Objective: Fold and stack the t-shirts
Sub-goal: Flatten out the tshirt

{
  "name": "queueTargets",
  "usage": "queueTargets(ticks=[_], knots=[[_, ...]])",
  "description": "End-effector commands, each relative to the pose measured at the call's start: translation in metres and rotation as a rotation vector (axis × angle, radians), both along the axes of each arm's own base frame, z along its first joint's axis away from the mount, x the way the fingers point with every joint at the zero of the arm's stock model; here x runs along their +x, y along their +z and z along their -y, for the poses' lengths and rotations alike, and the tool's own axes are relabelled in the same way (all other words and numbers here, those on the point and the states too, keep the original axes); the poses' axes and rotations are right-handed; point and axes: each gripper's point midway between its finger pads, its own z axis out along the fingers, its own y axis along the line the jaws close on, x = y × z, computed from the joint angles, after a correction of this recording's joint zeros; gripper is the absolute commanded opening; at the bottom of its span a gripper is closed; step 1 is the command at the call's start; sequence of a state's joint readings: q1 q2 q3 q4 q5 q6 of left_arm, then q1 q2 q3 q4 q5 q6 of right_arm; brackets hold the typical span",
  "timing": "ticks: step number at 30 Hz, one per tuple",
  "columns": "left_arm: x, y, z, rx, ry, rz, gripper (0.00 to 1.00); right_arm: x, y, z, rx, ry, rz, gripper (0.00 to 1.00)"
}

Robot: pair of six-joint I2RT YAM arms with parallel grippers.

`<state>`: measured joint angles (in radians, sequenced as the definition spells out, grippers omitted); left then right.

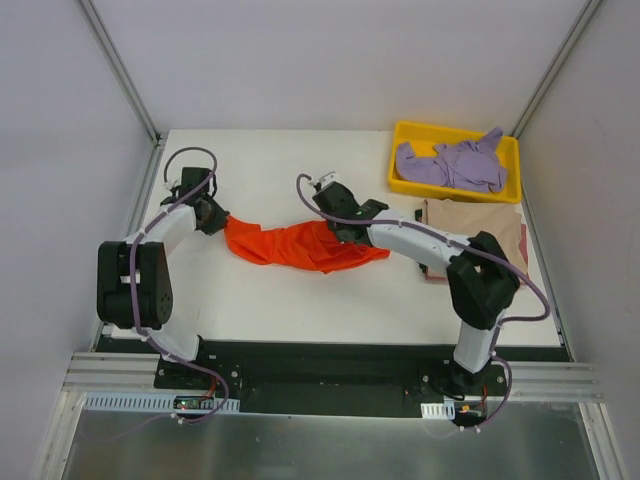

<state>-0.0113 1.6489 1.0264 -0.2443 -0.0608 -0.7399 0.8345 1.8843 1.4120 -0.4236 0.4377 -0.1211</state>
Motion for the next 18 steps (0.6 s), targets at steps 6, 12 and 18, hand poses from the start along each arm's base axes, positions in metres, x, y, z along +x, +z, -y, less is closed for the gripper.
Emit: queueTargets(ticks=[6, 12, 18], knots=[[-0.028, 0.088, -0.024, 0.099, 0.079, 0.224, 0.00, -0.015, 0.111, 0.072, 0.053, -0.118, 0.237, 0.01], [-0.054, 0.176, -0.032, 0.120, 0.125, 0.470, 0.00, -0.028, 0.180, 0.120, 0.092, -0.162, 0.421, 0.01], [-0.103, 0.298, -0.035, 0.114, 0.150, 0.822, 0.00, -0.065, 0.277, 0.137, 0.366, -0.076, 0.623, 0.01]])
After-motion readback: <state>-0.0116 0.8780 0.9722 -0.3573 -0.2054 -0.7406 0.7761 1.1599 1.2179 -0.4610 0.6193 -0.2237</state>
